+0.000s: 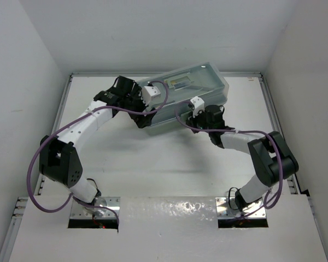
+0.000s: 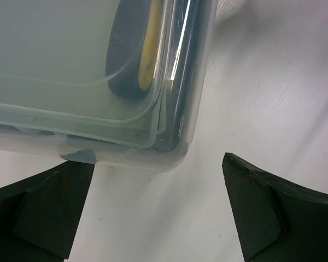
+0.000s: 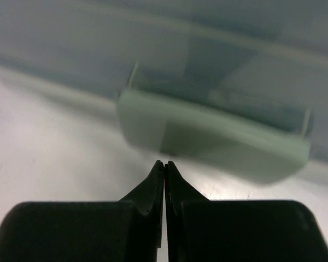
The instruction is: Sort the tools into containers
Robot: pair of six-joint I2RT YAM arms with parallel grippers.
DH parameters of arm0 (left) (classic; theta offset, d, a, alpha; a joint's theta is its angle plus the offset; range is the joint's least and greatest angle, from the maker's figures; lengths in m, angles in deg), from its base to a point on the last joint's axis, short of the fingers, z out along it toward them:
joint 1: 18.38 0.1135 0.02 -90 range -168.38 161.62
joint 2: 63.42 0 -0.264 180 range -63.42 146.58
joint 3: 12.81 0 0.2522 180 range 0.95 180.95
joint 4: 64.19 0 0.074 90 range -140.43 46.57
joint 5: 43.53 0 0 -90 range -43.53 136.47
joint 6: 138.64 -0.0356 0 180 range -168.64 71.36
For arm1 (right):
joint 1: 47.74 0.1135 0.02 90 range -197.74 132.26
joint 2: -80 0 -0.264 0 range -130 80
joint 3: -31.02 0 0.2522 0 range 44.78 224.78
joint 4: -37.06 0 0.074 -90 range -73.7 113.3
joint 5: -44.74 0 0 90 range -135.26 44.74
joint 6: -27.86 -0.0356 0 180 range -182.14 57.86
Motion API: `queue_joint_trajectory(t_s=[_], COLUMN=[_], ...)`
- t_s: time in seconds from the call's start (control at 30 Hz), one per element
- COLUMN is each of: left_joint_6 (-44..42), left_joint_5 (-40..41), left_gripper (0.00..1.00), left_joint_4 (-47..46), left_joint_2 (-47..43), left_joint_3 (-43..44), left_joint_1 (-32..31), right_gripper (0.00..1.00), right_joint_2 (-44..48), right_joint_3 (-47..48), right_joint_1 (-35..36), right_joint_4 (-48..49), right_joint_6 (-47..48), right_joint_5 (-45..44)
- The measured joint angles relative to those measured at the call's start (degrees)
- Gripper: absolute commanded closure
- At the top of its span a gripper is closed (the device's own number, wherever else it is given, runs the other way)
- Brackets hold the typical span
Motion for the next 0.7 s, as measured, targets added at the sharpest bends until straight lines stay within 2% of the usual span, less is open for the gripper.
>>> queue_joint_trajectory(t_s=[0.17,0.37,0.6,0.7], left_joint_6=[-0.09,-0.61,-0.66,-0.66], left_joint_5=[-0.39,-1.29,-1.70,-1.79], left_gripper=[0.00,0.00,0.00,0.00], left_joint_4=[-0.37,-0.66,-0.66,-0.61], left_joint_2=[0.00,0.00,0.00,0.00], left_joint_3=[0.00,0.00,0.00,0.00], left_joint_1=[0.00,0.00,0.00,0.02], right_gripper=[1.00,1.00,1.00,1.00], right_joint_2=[-4.28,-6.21,-6.21,-6.21], right_joint_3=[4.90,6.27,0.46,-0.44], right_joint_1=[0.00,0.02,0.02,0.02], right_joint_4=[-0.96,-0.48,10.71,12.46], right_joint_6=[-0.07,0.04,0.09,0.09], right_joint_5=[-0.61,-1.99,-4.76,-4.59])
